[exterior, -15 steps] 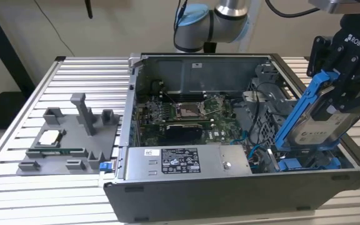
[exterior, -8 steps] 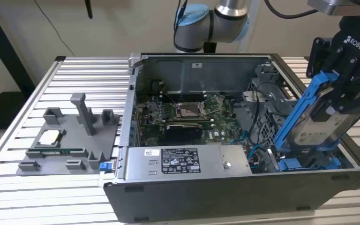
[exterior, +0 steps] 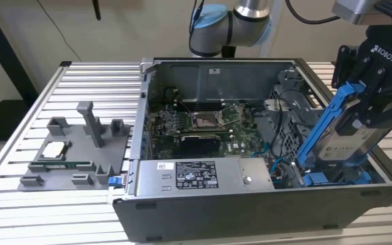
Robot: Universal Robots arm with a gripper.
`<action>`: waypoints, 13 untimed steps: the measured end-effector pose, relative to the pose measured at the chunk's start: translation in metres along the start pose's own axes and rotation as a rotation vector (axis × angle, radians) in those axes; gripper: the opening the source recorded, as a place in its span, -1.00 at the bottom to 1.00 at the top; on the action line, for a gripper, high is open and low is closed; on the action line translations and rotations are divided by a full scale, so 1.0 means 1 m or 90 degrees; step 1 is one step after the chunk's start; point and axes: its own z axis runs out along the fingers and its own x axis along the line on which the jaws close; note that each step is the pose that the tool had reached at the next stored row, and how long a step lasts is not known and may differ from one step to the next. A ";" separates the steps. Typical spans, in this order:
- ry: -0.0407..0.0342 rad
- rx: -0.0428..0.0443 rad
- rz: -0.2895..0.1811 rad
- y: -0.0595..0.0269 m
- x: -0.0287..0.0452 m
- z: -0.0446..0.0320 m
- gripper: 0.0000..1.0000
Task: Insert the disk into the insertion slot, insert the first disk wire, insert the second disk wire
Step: 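Insert the disk into the insertion slot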
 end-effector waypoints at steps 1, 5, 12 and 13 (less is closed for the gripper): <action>0.0000 0.0000 0.000 -0.0004 0.0000 0.0011 -0.35; 0.0000 0.0000 0.000 -0.0024 -0.0001 0.0057 -0.35; 0.0001 0.0000 0.000 -0.0043 -0.0002 0.0143 -0.35; 0.0000 0.0000 0.000 -0.0044 -0.0002 0.0157 -0.35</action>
